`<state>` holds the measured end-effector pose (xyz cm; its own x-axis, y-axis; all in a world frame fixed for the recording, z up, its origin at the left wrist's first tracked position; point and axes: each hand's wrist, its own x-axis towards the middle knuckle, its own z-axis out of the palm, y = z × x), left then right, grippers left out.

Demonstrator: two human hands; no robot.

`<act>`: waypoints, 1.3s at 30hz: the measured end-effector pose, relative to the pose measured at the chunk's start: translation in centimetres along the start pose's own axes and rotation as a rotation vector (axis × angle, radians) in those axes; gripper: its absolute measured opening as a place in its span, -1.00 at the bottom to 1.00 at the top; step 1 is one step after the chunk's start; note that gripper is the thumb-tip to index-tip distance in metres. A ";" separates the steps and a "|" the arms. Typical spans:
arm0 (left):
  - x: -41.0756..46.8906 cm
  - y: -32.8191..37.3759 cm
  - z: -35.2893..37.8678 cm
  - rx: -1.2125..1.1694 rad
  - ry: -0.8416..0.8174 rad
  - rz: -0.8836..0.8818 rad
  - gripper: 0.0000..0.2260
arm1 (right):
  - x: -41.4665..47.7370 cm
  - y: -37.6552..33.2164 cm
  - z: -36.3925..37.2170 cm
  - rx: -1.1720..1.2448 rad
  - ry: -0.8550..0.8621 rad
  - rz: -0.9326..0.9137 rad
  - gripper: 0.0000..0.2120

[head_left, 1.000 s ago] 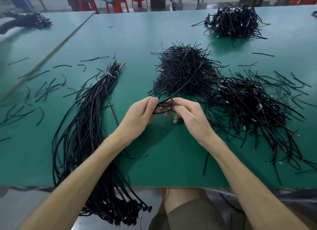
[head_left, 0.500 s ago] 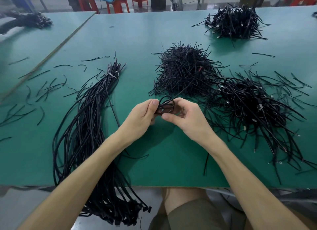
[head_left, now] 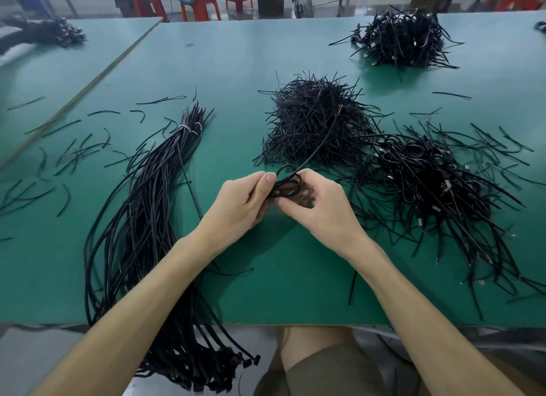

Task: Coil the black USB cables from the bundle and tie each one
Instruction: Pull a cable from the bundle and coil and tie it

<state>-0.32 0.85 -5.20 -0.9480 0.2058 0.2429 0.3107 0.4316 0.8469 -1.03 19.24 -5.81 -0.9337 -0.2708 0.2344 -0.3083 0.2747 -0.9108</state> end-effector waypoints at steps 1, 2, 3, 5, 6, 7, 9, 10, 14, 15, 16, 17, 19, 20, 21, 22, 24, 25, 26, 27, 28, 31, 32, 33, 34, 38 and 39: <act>0.0 0.0 -0.1 0.039 0.007 0.005 -0.59 | 0.0 0.0 0.0 -0.010 0.006 -0.001 -0.87; 0.0 -0.1 -0.1 0.072 0.013 0.007 -0.59 | 0.0 0.1 0.0 -0.015 0.009 -0.002 -0.88; 0.1 -0.1 -0.1 0.091 0.017 0.005 -0.59 | 0.1 0.1 0.0 -0.017 0.011 -0.001 -0.89; 0.1 -0.1 -0.1 0.103 0.021 0.006 -0.63 | 0.2 0.3 -0.1 -0.013 0.018 0.006 -0.91; 0.0 -0.1 -0.1 0.103 0.019 0.003 -0.69 | 0.3 0.3 -0.1 -0.004 0.026 0.010 -0.93; 0.0 0.0 -0.1 0.094 0.012 -0.005 -0.76 | 0.3 0.3 -0.1 0.003 0.032 0.010 -0.94; -0.1 -0.1 -0.1 0.072 -0.005 -0.005 -0.88 | 0.3 0.4 -0.1 0.004 0.039 0.004 -0.95; -0.1 -0.1 -0.2 0.090 -0.006 0.022 -0.90 | 0.3 0.4 -0.1 0.010 0.041 0.005 -0.94; -0.3 -0.2 -0.6 0.282 0.024 0.167 -0.77 | 0.4 0.5 -0.2 0.139 0.076 0.041 -0.93; -0.3 -0.2 -0.6 0.340 0.030 0.202 -0.70 | 0.5 0.5 -0.2 0.158 0.082 0.048 -0.92; -0.3 -0.2 -0.6 0.402 0.033 0.233 -0.64 | 0.5 0.6 -0.3 0.169 0.082 0.054 -0.92; -0.3 -0.1 -0.5 0.462 0.035 0.256 -0.61 | 0.5 0.6 -0.3 0.172 0.075 0.057 -0.92; -0.3 0.2 -0.4 0.567 0.052 0.309 -0.59 | 0.6 0.6 -0.2 0.167 0.047 0.061 -0.93; -0.3 0.2 -0.4 0.613 0.072 0.342 -0.60 | 0.5 0.6 -0.2 0.164 0.035 0.062 -0.93; -0.3 0.3 -0.3 0.663 0.094 0.379 -0.61 | 0.6 0.6 -0.3 0.159 0.030 0.059 -0.94; -0.3 0.2 -0.3 0.716 0.115 0.416 -0.62 | 0.6 0.5 -0.3 0.156 0.027 0.057 -0.93; -0.3 0.1 -0.2 0.790 0.142 0.462 -0.61 | 0.5 0.4 -0.3 0.169 0.029 0.060 -0.93; -0.3 0.0 -0.2 0.800 0.143 0.468 -0.61 | 0.5 0.4 -0.4 0.179 0.032 0.065 -0.92; -0.2 0.0 -0.2 0.804 0.143 0.469 -0.60 | 0.5 0.4 -0.3 0.183 0.033 0.070 -0.93; -0.2 0.0 -0.2 0.808 0.144 0.465 -0.59 | 0.4 0.4 -0.3 0.189 0.031 0.074 -0.93; -0.3 0.1 -0.2 0.813 0.143 0.455 -0.58 | 0.4 0.4 -0.3 0.199 0.027 0.078 -0.93; -0.3 0.1 -0.2 0.820 0.126 0.411 -0.57 | 0.5 0.3 -0.4 0.249 0.002 0.076 -0.90; -0.3 0.1 -0.2 0.820 0.122 0.400 -0.57 | 0.5 0.3 -0.5 0.266 -0.003 0.071 -0.89; -0.3 0.1 -0.2 0.820 0.121 0.395 -0.58 | 0.5 0.3 -0.5 0.279 -0.007 0.065 -0.88; -0.2 0.2 -0.2 0.819 0.123 0.394 -0.60 | 0.5 0.3 -0.5 0.286 -0.010 0.059 -0.86; -0.3 0.3 -0.1 0.800 0.122 0.369 -0.66 | 0.5 0.4 -0.6 0.294 -0.026 0.056 -0.82; -0.3 0.4 -0.1 0.783 0.108 0.353 -0.65 | 0.5 0.4 -0.6 0.290 -0.030 0.057 -0.82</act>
<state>0.06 0.83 -4.88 -0.7764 0.3740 0.5073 0.5086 0.8472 0.1537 -1.73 19.74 -5.91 -0.9409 -0.2907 0.1738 -0.1864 0.0163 -0.9823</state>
